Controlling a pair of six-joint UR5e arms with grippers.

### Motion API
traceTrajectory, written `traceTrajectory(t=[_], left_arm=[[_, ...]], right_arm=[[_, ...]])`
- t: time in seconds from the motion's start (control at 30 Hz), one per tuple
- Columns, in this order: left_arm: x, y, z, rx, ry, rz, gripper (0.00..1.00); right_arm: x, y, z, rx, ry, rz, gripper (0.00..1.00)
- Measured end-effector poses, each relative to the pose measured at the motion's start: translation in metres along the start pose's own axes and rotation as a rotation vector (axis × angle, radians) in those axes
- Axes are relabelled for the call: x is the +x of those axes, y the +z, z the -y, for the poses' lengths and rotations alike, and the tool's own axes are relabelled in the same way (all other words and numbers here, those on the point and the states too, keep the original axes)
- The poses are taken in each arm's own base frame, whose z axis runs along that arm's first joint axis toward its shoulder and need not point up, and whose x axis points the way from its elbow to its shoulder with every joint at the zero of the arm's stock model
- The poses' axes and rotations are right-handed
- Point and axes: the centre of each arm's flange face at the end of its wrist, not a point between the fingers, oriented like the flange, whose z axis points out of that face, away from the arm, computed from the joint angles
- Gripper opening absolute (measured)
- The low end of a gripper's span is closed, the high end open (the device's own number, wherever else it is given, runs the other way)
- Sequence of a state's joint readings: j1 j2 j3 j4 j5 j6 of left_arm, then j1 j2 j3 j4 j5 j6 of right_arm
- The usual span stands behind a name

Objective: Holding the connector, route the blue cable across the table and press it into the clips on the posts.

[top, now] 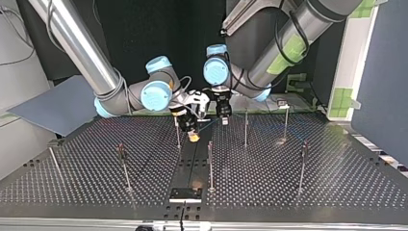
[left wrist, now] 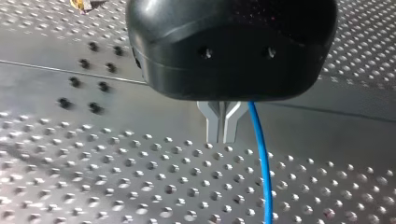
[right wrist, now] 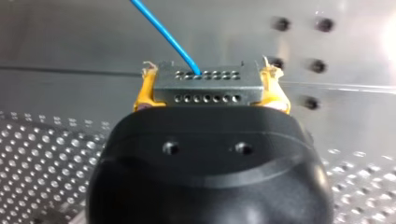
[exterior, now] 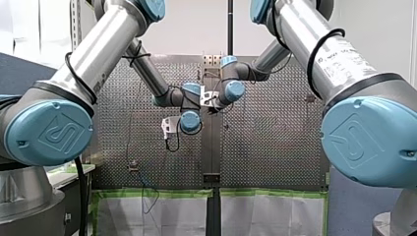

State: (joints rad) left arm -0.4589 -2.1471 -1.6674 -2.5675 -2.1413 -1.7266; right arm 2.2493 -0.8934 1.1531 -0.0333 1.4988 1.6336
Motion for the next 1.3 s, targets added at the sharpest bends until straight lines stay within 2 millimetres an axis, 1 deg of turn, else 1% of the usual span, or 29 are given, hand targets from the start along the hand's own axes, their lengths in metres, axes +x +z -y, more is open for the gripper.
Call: traceTrajectory(t=[0.2,0.43,0.63,0.8,1.03,1.2,1.3], left_arm=[[-0.021,-0.014,0.0,-0.011,-0.015,0.009,0.0],[-0.054,-0.027,-0.004,-0.045,-0.016,0.017,0.0],[-0.083,-0.032,-0.004,-0.041,-0.028,0.051,0.0],[-0.107,-0.037,-0.003,-0.032,-0.04,0.091,0.0],[-0.148,-0.046,-0.003,-0.002,-0.061,0.147,0.0],[-0.168,-0.054,-0.003,0.021,-0.074,0.17,0.0],[-0.187,-0.058,-0.001,0.049,-0.09,0.193,0.0]], right_arm=[[0.016,-0.02,0.001,-0.005,0.019,-0.001,0.0],[0.027,-0.043,-0.002,-0.012,0.066,-0.002,0.0],[0.037,-0.062,-0.006,-0.021,0.106,-0.007,0.0],[0.05,-0.077,-0.006,-0.023,0.127,-0.018,0.0],[0.083,-0.099,-0.003,-0.018,0.135,-0.064,0.0],[0.107,-0.117,0.003,-0.007,0.133,-0.103,0.0],[0.124,-0.129,0.007,0.0,0.129,-0.132,0.0]])
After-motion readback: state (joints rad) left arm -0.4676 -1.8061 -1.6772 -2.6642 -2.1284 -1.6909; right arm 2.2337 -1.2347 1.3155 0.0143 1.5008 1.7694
